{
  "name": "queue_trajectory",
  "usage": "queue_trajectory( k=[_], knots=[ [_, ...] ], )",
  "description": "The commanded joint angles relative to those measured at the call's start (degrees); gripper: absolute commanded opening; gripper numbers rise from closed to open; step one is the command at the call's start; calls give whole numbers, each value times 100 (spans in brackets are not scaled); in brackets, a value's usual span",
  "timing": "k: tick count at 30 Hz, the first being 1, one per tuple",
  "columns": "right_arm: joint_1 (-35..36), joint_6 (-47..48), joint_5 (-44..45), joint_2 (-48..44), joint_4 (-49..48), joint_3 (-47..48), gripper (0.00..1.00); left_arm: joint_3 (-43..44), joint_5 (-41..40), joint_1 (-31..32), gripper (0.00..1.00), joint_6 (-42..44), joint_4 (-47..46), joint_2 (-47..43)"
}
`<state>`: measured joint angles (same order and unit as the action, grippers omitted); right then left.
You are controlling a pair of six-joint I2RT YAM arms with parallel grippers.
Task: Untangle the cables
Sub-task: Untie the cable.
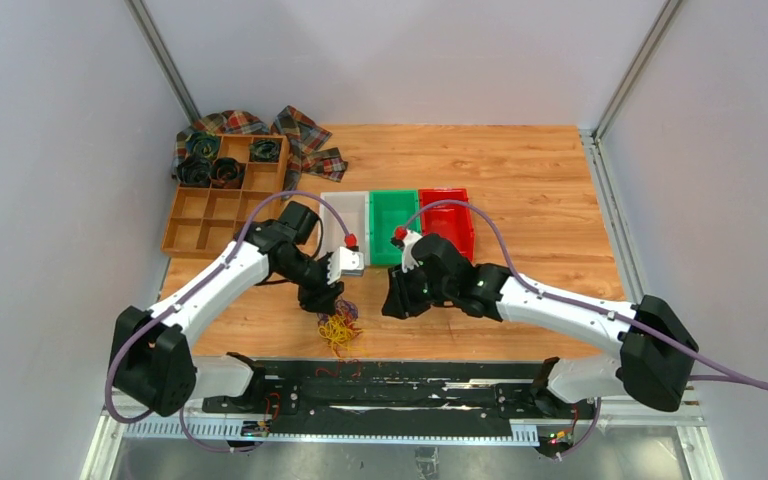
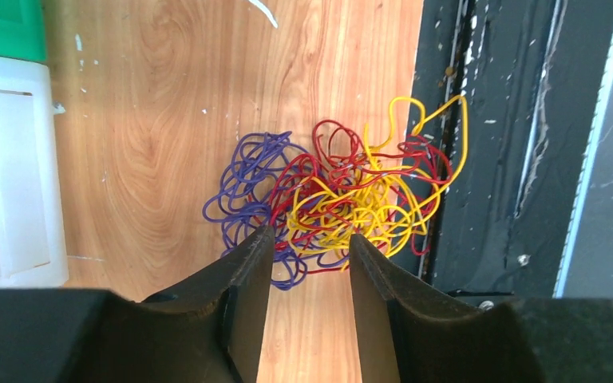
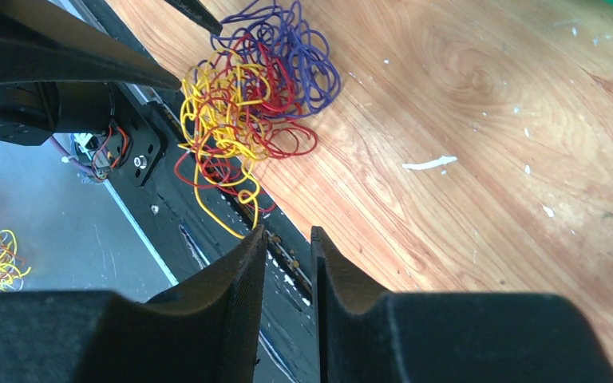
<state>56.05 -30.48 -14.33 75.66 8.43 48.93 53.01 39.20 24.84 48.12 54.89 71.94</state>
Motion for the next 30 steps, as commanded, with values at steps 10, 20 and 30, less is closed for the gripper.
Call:
queue_trajectory(
  k=[10,20,30],
  knots=[
    [-278,-198,44,-463,40,-276,19,92,-252,383,31,945,30,566],
    [-292,-276,26,-534,-136,-372,6,-32,-103,452,4,591,30,202],
    [-422,-506,-295,-321,-819,-224,13,833,-434,458,1,-1099,1,-840]
  ],
)
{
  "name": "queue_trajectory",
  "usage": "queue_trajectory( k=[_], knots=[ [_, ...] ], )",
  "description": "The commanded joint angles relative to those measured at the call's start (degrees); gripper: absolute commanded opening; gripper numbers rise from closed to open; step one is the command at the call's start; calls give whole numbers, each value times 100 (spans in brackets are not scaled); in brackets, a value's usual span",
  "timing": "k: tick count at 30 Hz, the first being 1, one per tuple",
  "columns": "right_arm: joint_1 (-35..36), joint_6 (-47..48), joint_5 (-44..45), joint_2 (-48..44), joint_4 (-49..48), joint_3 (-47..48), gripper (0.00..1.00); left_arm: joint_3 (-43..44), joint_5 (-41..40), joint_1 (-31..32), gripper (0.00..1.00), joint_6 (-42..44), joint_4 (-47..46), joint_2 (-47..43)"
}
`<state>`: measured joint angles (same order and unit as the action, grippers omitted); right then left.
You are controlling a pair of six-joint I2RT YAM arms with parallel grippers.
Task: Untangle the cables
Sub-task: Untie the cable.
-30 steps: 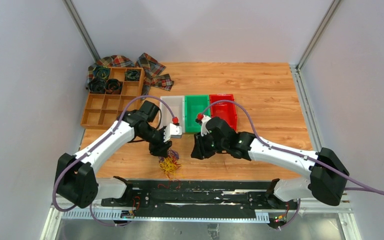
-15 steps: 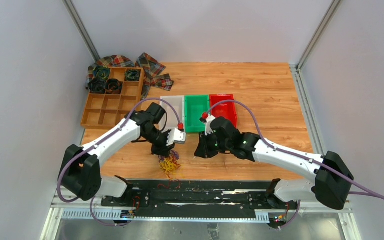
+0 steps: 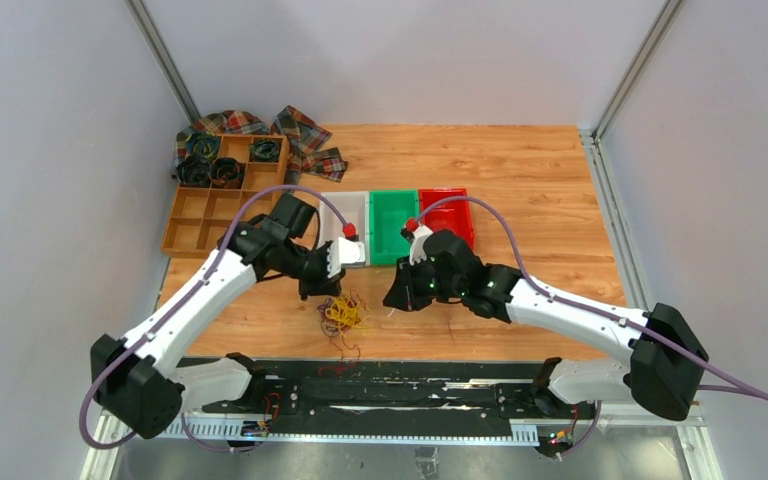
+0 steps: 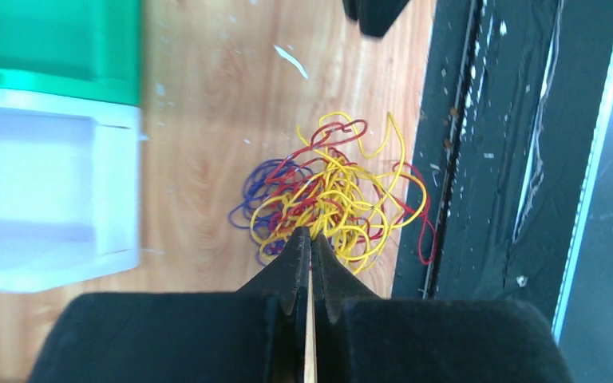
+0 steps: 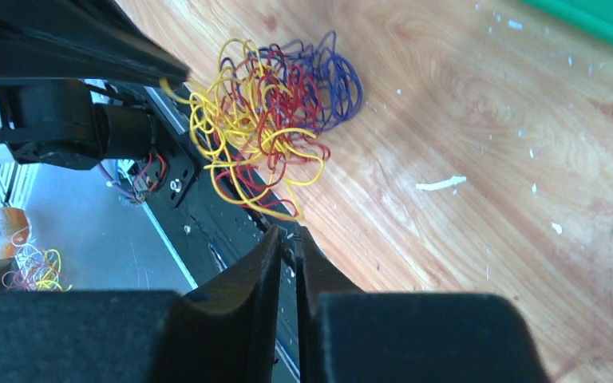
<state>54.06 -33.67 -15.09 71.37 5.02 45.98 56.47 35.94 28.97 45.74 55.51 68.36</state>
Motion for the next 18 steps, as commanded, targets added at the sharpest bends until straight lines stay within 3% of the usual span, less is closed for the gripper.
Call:
queue_trajectory(
  k=[1,9,18],
  knots=[
    [-272,-234,-318,153,-596,110,17,568,-140,47,1,-976,-52,-605],
    [-417,-357,-661,221,-1265,555,56,1248,-408,87,1,-1642,147,-894],
    [-395,-321,-806,424,-1536,988,62,2268,77,91,1,-1825,485,-799]
  ],
)
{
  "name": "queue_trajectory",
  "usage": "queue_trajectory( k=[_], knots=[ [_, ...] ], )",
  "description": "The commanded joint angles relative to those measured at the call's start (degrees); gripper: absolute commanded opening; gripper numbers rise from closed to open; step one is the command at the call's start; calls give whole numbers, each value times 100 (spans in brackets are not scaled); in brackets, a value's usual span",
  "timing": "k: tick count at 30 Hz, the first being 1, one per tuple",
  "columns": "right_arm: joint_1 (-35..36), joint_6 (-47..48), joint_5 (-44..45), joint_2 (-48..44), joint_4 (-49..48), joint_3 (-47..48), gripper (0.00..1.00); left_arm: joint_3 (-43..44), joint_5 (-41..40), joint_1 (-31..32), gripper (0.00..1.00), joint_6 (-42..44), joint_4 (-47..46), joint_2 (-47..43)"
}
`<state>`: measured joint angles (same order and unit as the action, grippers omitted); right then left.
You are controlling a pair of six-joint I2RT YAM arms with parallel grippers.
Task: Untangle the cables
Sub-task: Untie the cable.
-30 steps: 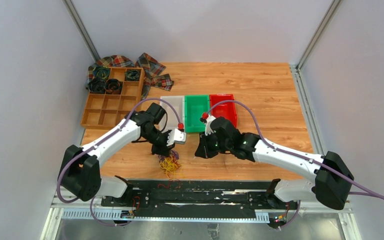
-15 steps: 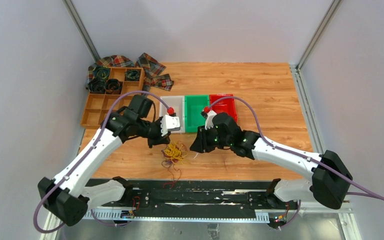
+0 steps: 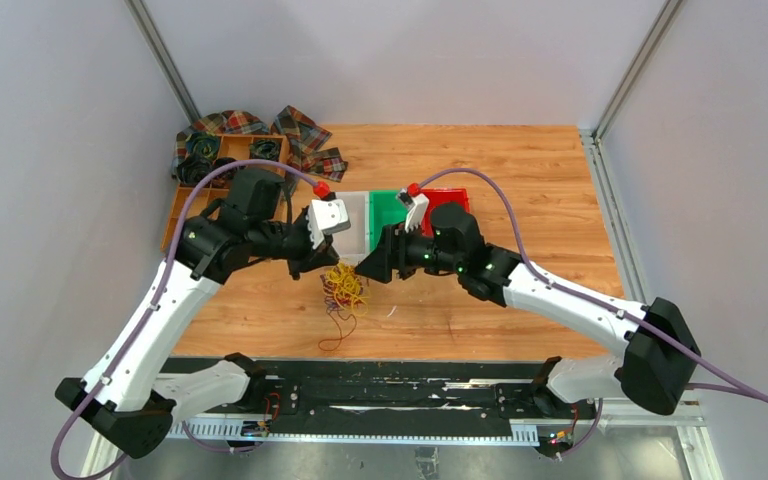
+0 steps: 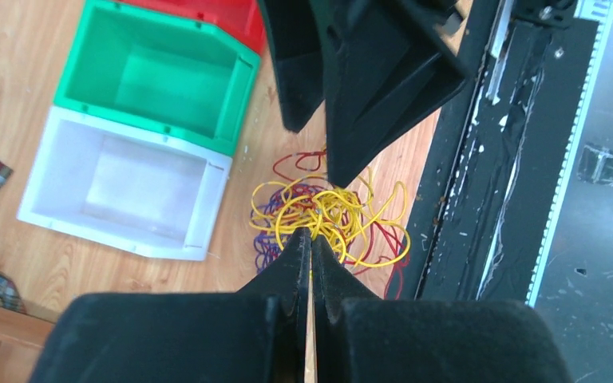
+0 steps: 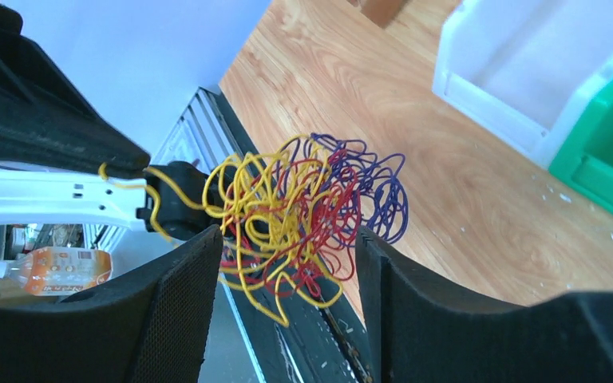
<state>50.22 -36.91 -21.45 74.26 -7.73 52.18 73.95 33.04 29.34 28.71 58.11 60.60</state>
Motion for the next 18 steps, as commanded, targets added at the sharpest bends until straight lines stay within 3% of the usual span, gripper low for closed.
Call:
queue_trajectory(
  k=[1,12,18],
  knots=[
    [-8,13,-181,181,-287,417,62,620,430,54,1,-78,284,-14],
    [-33,46,-822,393,-730,700,61,731,361,54,1,456,658,-60],
    [117,326,-1187,677,-418,1013,62,905,373,54,1,466,653,-16]
  ],
)
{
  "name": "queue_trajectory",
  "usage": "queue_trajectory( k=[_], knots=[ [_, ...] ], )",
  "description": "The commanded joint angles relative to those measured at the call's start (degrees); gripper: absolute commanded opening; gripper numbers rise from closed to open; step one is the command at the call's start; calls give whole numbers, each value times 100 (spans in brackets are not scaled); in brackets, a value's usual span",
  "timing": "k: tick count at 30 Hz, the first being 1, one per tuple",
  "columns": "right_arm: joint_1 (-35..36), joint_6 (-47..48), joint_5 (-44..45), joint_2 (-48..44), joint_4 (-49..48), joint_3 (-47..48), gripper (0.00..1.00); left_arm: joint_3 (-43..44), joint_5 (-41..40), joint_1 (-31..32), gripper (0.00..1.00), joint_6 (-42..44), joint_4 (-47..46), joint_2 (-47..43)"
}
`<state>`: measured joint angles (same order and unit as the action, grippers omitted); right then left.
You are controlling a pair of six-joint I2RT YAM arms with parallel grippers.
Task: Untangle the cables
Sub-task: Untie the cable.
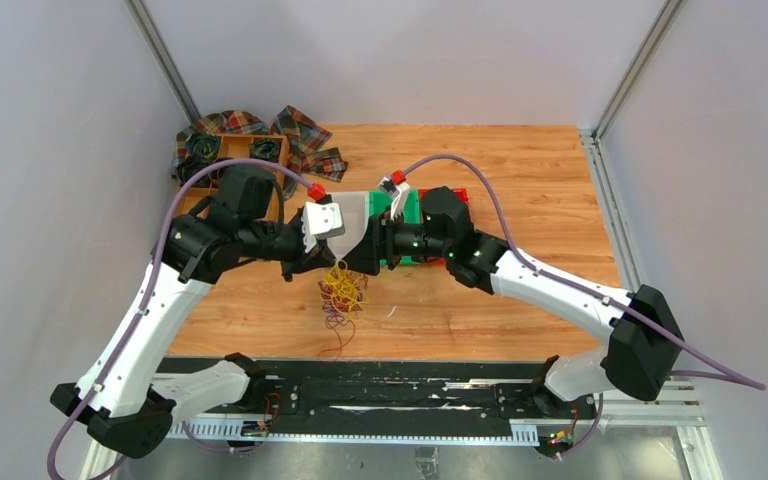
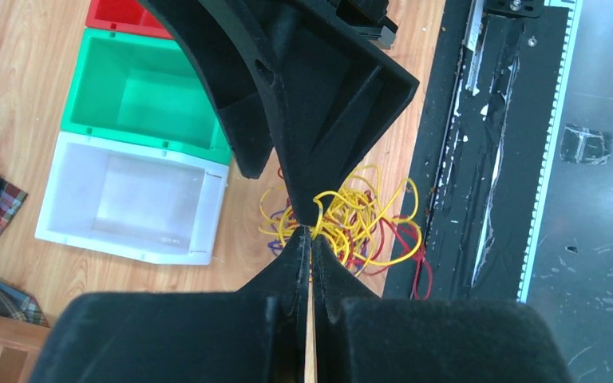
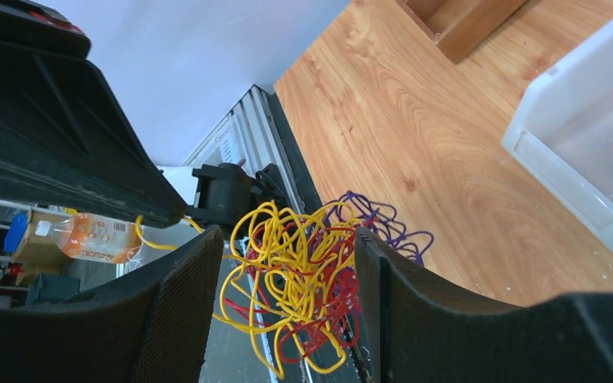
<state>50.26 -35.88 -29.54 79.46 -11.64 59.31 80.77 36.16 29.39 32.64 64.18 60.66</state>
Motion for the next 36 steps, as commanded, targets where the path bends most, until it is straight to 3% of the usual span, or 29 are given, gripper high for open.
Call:
queue_trajectory(
  k=[1,9,19,36],
  knots=[
    [148,239,-387,205,-45,319,62,261,66,50,1,55,42,-8],
    [256,393,-271,385,132,489,63,408,45,50,1,30,45,-30],
    [252,989,529,-205,1081,207,64,396,-201,50,1,182,50,-121],
    [681,1061,610,256,665,690,72,517,-62,61,1,100,37,40]
  ],
)
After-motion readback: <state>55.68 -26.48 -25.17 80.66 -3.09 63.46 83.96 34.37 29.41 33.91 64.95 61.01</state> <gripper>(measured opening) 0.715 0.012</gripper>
